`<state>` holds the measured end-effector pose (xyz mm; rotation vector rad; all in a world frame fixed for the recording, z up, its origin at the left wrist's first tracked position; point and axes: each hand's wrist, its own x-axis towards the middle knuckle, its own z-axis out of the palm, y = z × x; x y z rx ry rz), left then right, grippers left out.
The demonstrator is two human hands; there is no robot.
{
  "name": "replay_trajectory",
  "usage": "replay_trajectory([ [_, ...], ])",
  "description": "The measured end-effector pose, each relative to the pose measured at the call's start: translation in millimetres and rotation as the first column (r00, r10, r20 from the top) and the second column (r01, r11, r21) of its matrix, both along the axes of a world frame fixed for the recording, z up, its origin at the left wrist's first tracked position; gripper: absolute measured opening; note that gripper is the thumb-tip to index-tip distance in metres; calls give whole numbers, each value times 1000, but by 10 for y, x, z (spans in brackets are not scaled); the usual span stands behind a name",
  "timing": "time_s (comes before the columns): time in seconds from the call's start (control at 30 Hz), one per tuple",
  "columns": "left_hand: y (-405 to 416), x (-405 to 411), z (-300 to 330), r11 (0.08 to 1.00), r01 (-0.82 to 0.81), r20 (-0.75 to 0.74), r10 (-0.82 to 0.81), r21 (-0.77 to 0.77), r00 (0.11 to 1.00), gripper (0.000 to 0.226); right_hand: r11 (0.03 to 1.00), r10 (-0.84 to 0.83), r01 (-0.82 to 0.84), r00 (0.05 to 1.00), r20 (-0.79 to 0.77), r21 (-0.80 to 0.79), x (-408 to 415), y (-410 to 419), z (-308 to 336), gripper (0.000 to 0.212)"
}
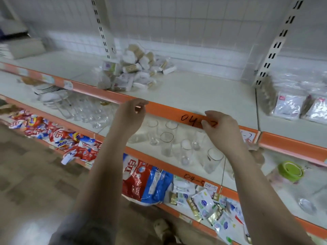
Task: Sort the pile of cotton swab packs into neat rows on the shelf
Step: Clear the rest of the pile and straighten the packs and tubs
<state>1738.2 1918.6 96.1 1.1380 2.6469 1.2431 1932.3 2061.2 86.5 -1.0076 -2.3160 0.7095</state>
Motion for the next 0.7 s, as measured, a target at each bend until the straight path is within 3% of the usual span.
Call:
replay_trajectory([
  [0.47,108,-1733,240,968,-221,-116,235,117,965,26,984,177,-178,984,24,28,-2079,525,175,42],
  [0.6,109,-2144,165,961,-274,-123,278,47,953,36,977,211,-211,976,59,-13,-2533,625,219,41],
  [0.7,92,-2317,68,976,-214,-64,211,-48,975,48,976,220,-219,971,97,-22,-2767,633,216,41],
])
